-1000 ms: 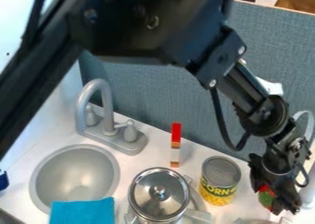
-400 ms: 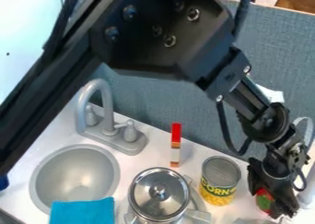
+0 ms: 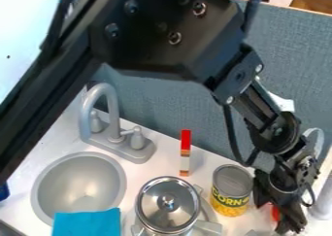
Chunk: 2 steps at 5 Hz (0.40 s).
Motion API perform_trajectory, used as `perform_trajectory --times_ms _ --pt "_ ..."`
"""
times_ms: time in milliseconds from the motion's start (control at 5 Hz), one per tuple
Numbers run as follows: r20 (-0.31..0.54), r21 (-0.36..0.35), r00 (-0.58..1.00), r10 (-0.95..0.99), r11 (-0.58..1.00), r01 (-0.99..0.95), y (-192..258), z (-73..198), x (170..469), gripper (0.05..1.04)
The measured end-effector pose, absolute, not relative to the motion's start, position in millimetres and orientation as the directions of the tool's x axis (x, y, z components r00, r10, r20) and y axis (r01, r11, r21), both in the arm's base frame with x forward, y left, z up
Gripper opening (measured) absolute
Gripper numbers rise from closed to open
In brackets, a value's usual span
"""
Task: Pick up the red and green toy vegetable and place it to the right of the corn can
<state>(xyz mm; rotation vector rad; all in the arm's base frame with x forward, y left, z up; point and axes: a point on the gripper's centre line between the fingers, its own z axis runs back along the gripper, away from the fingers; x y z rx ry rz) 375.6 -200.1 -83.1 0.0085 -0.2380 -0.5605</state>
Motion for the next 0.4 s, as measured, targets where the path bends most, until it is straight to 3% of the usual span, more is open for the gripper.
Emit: perform_trajectory --times_ms 400 --pt "0.297 0.06 0.807 -0.51 0.853 0.518 -190.5 -28.6 353.9 0.995"
